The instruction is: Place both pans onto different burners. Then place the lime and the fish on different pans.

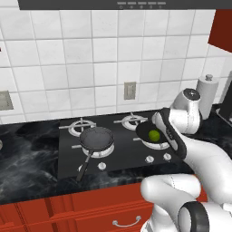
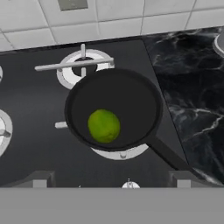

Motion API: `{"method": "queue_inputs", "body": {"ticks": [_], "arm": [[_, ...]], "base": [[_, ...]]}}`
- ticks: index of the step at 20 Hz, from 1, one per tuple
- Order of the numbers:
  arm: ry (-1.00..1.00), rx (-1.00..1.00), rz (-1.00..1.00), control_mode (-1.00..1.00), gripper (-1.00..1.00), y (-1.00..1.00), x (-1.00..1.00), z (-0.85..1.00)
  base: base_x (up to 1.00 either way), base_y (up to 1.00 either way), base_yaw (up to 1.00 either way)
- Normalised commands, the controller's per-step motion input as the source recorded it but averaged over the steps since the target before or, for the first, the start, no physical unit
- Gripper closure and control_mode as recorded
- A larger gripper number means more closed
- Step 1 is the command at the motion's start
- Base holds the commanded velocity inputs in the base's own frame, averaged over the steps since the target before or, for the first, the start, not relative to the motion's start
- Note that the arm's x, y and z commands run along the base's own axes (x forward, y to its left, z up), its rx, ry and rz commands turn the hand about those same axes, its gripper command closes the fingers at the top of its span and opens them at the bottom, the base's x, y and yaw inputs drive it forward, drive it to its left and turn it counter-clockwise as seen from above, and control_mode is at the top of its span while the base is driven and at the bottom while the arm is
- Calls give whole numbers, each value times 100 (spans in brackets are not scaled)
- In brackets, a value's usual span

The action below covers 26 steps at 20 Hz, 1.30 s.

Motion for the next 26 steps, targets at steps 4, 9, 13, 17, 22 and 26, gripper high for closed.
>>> {"method": "queue_inputs", "body": {"ticks": [4,9,13,17,22,26], "arm": [[0,-7,0,-100,-100,4,-35,22],[0,-1,0,-100,-100,0,-47,15],[0,-1,1,-100,-100,5,-33,4],[0,0,1,-100,-100,0,-16,4],[0,0,0,-100,-100,2,-13,0],[0,0,0,100,-100,3,-3,0]], "base": [[0,0,0],[0,0,0],[0,0,0],[0,0,0],[0,0,0],[-7,11,0]]}}
